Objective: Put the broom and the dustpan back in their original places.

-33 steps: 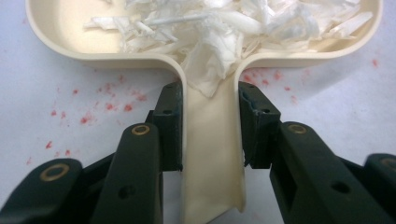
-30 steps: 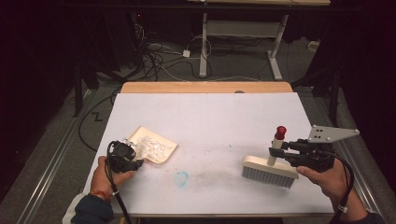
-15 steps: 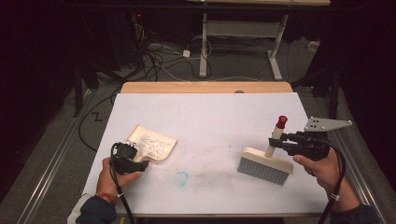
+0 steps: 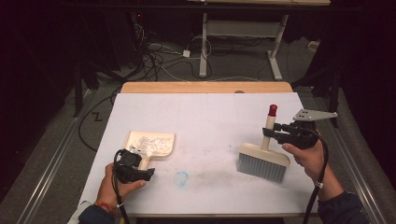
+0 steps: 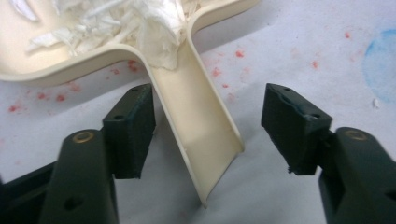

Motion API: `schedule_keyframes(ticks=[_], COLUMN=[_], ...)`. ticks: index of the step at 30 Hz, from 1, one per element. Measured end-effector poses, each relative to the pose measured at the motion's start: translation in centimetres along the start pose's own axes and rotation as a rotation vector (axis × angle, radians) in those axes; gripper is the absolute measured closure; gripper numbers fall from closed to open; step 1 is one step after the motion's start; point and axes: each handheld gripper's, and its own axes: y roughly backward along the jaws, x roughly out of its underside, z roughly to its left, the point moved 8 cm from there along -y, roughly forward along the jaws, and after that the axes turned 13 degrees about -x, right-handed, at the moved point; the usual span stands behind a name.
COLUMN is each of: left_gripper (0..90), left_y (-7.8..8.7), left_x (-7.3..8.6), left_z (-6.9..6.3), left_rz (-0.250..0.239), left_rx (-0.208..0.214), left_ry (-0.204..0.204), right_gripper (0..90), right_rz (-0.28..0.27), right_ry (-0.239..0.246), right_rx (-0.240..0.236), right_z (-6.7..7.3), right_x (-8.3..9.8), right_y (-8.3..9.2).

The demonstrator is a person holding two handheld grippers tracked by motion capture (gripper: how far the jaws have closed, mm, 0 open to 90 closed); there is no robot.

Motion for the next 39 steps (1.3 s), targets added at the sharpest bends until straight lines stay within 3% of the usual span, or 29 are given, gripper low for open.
schedule_keyframes(ticks=[2,9,13,22,25,29,31,37,39], left_gripper=[28.4,22.0,20.8,20.2,20.1,20.2,20.1,20.1,20.1], left_y=[0.3,1.8,2.3,2.5,2.1,1.8,1.8,1.4,1.4], left_x=[-0.2,-1.0,-1.1,-0.6,-0.4,-0.5,-0.5,-0.5,-0.4], left_z=[0.4,0.3,-0.5,-1.9,-2.0,-2.2,-2.4,-2.8,-2.9], left_rz=[-0.048,-0.266,-0.327,-0.395,-0.384,-0.415,-0.416,-0.415,-0.412], left_rx=[-0.031,-0.047,-0.062,-0.058,-0.099,-0.132,-0.119,-0.119,-0.118], left_ry=[-0.011,-0.059,-0.116,-0.180,-0.212,-0.251,-0.233,-0.269,-0.275], right_gripper=[63.4,62.8,62.5,61.9,61.3,60.6,60.2,57.8,57.7], right_rz=[0.009,0.015,0.026,0.034,0.054,0.069,0.076,0.098,0.094], right_ry=[-0.005,-0.028,-0.037,-0.072,-0.078,-0.085,-0.087,-0.080,-0.078], right_rx=[0.017,0.053,0.073,0.118,0.142,0.166,0.178,0.256,0.262], right_z=[-0.4,-1.7,-2.5,-4.2,-4.8,-5.4,-5.7,-6.7,-6.8], right_x=[-0.1,-0.5,-0.5,-0.2,0.0,0.3,0.5,0.9,0.9], right_y=[-0.5,-2.3,-3.3,-4.8,-5.4,-5.9,-6.1,-6.7,-6.8])
